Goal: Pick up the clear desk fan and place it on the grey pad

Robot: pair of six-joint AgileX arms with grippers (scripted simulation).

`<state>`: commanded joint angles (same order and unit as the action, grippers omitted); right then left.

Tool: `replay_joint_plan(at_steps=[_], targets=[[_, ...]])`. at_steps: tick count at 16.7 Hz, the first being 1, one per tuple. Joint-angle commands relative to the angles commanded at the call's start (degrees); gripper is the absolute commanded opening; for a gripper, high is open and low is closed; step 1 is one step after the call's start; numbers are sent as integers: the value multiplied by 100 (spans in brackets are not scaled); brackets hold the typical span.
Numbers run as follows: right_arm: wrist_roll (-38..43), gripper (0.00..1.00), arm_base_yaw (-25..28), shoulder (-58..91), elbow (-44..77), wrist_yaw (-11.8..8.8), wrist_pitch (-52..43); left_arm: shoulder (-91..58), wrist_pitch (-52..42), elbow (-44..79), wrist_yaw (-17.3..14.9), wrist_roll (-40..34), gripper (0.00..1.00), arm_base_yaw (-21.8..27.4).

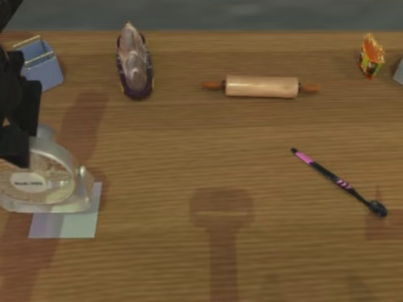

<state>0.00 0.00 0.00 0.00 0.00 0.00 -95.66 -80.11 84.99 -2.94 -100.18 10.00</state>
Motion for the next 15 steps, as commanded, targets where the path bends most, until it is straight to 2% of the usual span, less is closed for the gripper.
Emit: replay_joint_plan(at_steps=[3,8,12,15], targets=[[0,100,0,0,0,0,0,-26,90,-79,9,13,0,16],[0,100,0,0,0,0,0,-76,752,-679,2,18,0,-12],[0,100,0,0,0,0,0,-76,781,-705,0,16,0,-14],[0,100,0,0,0,0,0,-76,781,-705,0,16,23,-14]])
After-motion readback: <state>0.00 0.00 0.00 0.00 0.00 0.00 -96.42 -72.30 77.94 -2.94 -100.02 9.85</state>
